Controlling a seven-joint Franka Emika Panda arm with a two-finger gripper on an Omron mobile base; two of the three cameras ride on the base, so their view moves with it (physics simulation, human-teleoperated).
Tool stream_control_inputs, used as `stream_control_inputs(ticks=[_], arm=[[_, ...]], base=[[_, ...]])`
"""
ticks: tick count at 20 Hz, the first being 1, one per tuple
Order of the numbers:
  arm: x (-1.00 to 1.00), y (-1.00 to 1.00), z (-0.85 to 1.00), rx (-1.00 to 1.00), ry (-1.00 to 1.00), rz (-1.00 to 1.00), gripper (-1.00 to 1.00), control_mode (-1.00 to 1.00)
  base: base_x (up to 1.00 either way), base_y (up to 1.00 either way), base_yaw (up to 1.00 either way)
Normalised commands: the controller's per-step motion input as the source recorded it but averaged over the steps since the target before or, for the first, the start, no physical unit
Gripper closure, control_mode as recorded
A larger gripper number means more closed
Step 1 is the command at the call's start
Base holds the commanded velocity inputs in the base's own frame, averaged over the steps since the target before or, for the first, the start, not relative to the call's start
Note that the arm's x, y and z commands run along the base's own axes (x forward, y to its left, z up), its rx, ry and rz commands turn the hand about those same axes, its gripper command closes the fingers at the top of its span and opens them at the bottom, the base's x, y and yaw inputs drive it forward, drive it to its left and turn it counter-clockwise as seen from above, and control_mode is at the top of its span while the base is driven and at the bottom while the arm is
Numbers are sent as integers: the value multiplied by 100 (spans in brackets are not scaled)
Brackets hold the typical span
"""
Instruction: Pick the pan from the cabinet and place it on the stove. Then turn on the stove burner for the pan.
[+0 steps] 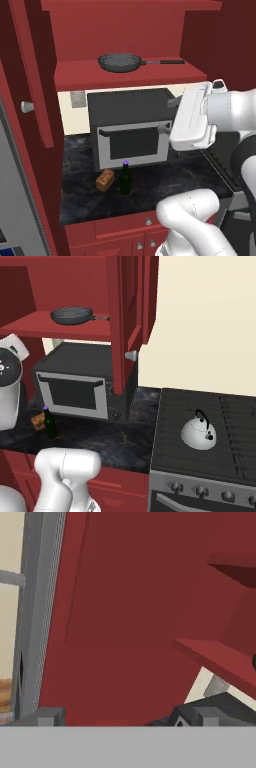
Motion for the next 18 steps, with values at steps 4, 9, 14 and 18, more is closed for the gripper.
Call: stream_control_inputs(ticks=[4, 9, 14, 18], arm=[[27, -14, 9, -12, -14, -15, -100, -100], [38, -17, 14, -7, -2, -10, -100, -100], [42, -26, 8, -3, 0, -5, -100, -100], [48, -25, 1, -3, 0, -4, -100, -100]], base=[[0, 0, 0], [0, 0, 0], [0, 0, 0], [0, 0, 0]])
